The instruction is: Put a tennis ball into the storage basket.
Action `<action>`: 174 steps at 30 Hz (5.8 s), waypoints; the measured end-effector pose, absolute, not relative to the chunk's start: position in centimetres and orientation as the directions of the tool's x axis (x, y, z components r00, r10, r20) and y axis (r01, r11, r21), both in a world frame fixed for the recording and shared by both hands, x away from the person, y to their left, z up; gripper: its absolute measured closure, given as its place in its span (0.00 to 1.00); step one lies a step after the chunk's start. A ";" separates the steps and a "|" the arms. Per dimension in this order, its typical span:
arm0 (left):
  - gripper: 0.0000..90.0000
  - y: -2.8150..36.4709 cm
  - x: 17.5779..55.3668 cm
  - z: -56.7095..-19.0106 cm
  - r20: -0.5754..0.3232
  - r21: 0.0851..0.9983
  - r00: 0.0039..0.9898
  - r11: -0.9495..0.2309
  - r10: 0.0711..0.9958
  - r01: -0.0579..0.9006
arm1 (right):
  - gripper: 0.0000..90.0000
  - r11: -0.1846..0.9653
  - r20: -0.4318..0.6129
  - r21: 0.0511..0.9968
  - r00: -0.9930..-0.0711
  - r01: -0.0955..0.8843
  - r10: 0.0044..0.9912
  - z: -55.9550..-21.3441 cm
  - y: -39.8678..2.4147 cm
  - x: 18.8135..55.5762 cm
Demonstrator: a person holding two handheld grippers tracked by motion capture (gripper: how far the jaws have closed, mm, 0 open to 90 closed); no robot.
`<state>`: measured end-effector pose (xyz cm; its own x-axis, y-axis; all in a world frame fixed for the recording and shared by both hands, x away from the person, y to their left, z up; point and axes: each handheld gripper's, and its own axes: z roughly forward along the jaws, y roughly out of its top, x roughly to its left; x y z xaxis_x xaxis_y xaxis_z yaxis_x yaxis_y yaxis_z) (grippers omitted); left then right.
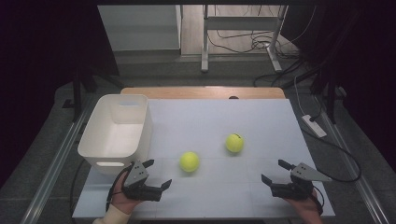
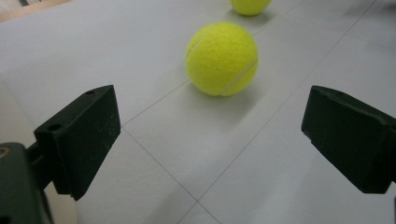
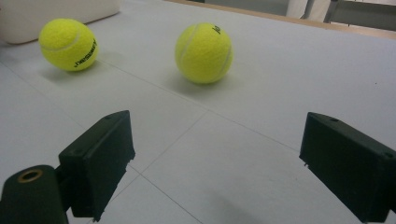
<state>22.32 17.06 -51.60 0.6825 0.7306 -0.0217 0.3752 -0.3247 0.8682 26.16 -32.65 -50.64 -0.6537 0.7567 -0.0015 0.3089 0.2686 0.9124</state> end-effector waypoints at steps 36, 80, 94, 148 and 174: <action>0.06 16.3 22.3 -50.9 -0.022 0.858 0.688 -0.340 0.726 0.386 | 0.12 0.282 -0.007 0.910 -0.667 0.305 0.745 -50.7 -32.3 26.4; 0.05 12.4 24.6 -48.0 -0.046 0.799 0.727 -0.412 0.685 0.438 | 0.12 0.288 -0.006 0.907 -0.676 0.306 0.737 -50.8 -32.1 26.4; 0.04 10.7 25.9 -47.8 -0.049 0.779 0.743 -0.440 0.667 0.447 | 0.12 0.287 -0.005 0.908 -0.676 0.307 0.737 -50.8 -32.1 26.4; 0.02 7.6 31.3 -49.9 -0.088 0.666 0.721 -0.498 0.687 0.556 | 0.12 0.297 -0.010 0.903 -0.678 0.309 0.735 -50.8 -32.0 26.4; 0.29 7.6 31.9 -51.6 -0.087 0.609 0.723 -0.538 0.685 0.583 | 0.12 0.301 -0.013 0.903 -0.680 0.307 0.733 -50.9 -32.0 26.4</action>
